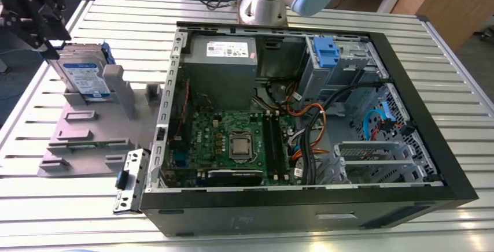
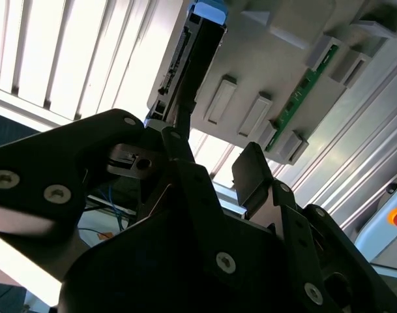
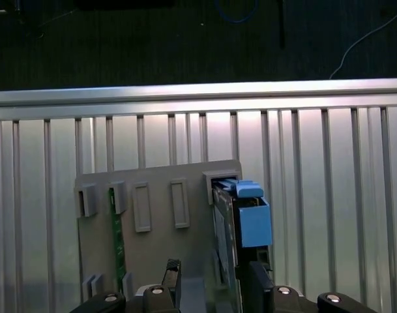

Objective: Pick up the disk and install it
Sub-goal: 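Pick up the disk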

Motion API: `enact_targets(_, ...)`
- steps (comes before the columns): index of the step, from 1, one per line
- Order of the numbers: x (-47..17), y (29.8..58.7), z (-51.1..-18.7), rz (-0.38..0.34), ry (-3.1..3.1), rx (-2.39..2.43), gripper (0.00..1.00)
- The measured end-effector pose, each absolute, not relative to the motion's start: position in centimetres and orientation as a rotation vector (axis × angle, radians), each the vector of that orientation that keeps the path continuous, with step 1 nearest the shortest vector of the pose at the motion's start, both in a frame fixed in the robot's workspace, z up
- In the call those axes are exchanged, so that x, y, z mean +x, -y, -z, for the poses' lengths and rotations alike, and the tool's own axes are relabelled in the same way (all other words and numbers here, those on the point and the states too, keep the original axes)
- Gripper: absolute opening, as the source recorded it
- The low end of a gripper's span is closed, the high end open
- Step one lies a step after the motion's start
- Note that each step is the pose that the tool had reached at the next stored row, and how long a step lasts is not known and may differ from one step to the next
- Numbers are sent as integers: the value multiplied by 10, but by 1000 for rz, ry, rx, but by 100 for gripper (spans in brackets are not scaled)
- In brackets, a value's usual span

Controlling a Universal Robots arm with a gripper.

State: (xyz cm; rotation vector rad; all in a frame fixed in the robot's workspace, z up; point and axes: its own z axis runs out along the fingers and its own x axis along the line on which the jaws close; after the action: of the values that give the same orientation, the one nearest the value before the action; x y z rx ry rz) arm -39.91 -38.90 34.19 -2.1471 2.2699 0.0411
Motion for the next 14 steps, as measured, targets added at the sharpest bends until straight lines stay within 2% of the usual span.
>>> enact_targets(14, -401, 380, -340, -41, -2270, -2147, 53)
